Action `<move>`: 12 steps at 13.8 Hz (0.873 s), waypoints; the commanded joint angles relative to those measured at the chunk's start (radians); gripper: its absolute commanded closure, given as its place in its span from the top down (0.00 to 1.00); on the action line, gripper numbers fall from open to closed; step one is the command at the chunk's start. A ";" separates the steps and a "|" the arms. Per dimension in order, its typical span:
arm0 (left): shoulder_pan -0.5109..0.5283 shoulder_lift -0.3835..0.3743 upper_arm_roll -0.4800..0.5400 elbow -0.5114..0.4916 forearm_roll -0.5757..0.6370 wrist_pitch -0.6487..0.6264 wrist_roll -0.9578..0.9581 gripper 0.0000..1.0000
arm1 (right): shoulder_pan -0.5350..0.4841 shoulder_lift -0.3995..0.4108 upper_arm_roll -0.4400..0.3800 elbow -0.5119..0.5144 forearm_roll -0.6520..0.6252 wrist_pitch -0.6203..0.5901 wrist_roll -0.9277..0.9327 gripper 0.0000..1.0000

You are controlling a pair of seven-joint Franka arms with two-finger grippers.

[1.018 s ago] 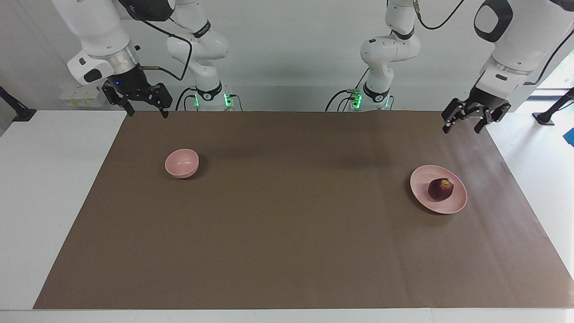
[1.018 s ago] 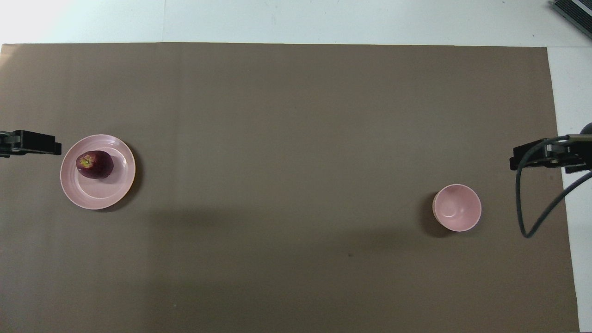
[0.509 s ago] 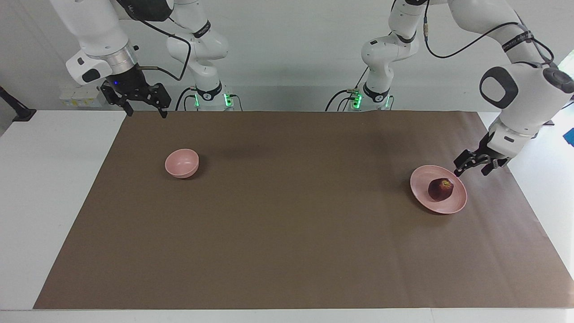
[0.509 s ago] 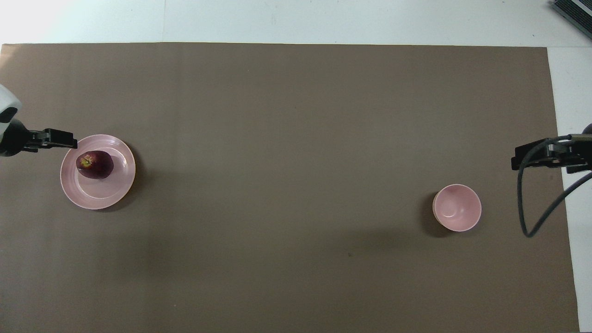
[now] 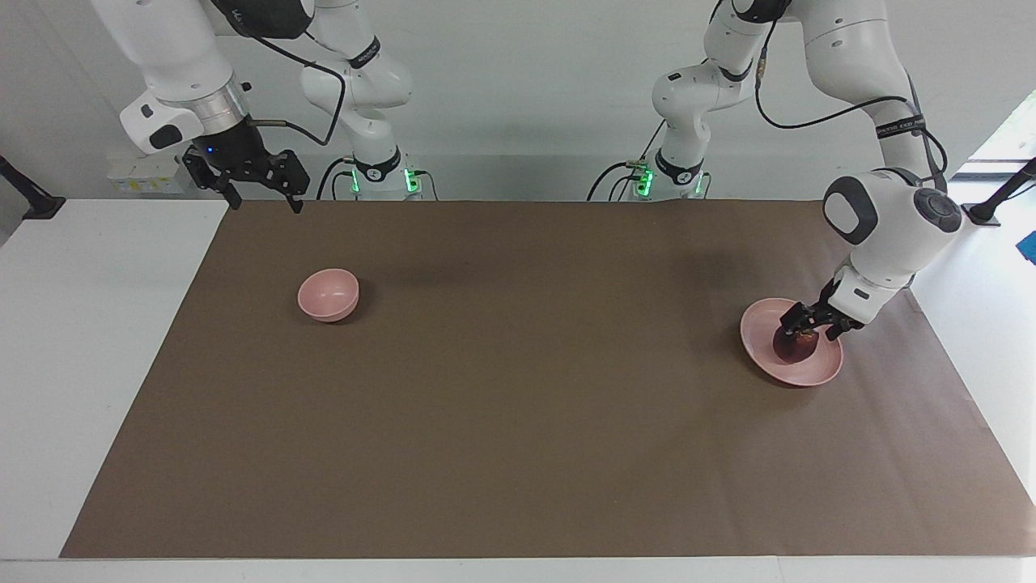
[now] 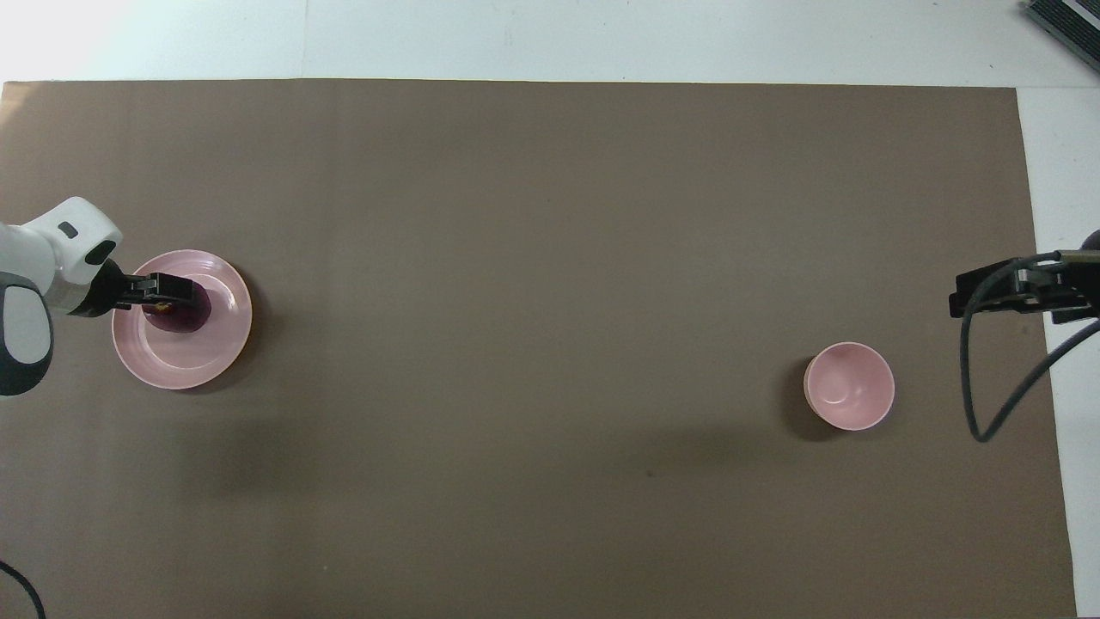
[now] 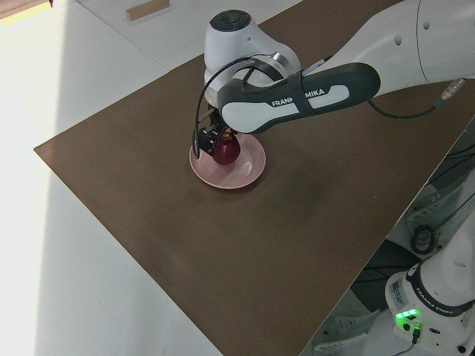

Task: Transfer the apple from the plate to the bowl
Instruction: 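Close the left gripper on the apple and lift it off the plate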

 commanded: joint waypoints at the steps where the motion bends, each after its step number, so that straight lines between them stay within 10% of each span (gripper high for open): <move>1: -0.015 -0.012 0.009 -0.056 0.015 0.063 0.007 1.00 | -0.007 -0.022 0.002 -0.023 0.001 -0.006 0.015 1.00; 5: -0.018 -0.008 0.009 -0.066 0.015 0.092 0.010 0.98 | -0.008 -0.024 0.002 -0.027 0.001 -0.007 0.008 1.00; 9: -0.018 -0.008 0.009 -0.066 0.015 0.095 0.018 0.00 | -0.007 -0.030 0.003 -0.031 0.008 -0.012 0.015 1.00; 12: -0.016 -0.005 0.009 -0.060 0.015 0.097 0.061 0.00 | -0.004 -0.031 0.005 -0.039 0.010 -0.004 0.026 1.00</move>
